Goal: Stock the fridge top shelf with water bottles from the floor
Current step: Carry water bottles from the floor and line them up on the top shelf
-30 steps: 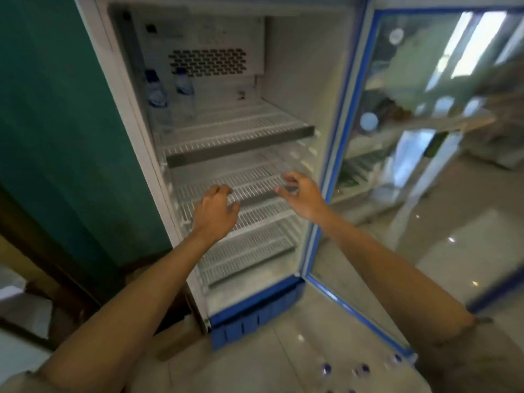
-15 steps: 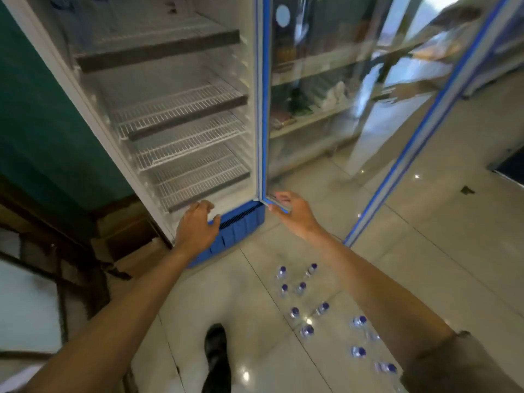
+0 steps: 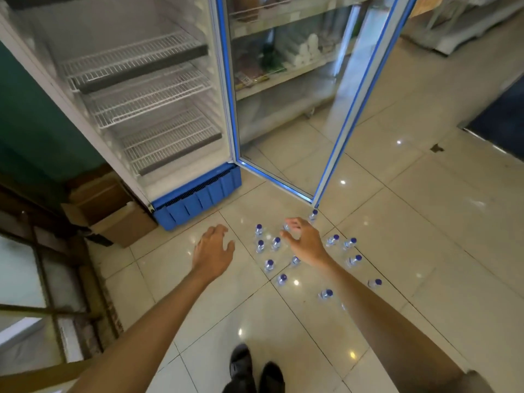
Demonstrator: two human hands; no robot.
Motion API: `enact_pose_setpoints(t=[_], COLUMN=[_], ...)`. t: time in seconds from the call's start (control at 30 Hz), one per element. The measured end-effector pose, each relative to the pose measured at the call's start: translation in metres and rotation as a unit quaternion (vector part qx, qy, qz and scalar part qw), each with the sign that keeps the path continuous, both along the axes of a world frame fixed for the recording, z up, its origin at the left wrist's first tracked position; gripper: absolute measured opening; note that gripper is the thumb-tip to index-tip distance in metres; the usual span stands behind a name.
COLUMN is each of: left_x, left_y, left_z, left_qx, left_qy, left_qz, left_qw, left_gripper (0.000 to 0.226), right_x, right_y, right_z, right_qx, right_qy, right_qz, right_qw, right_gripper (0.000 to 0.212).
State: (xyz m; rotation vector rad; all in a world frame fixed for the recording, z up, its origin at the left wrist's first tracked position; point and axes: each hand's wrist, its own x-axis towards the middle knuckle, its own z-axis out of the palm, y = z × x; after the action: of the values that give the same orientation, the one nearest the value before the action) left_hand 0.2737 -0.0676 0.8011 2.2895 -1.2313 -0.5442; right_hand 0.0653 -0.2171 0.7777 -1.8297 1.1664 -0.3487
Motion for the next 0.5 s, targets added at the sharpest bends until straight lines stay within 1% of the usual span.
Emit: enact_pose_setpoints(t=[0.07,0.17,0.33,0.5], left_x=[-0.006,-0.01,-0.025,-0.048], left_y=[0.007,0.014,0.015,0.011], left_z=[-0.019,-0.054,-0.117,-0.202], left_qx=[0.022,0.062,0.115,0.154], left_qy=[0.008,0.031,0.07,0.096], left_qz=[-0.012,-0.024,-0.022,-0.021], left_qw=[1.0,0.997,0.991,0.983], left_gripper=[0.032,0.034,0.035,0.034], right_x=[-0.012,-0.028,-0.052,-0.076], right_y=[0.01,0.023,0.035,0.037], right_z=[-0.017,-0.049,-0.11,-0.202], right_qx=[0.012,0.034,0.075,0.109], right_qy=[0.014,0.048,0.086,0.14], right_qz=[-0.031,-0.059,-0.068,-0.053], right_qw=[0.999,0.997,0.991,0.983], right_gripper=[0.044,0.046,0.052,0.059])
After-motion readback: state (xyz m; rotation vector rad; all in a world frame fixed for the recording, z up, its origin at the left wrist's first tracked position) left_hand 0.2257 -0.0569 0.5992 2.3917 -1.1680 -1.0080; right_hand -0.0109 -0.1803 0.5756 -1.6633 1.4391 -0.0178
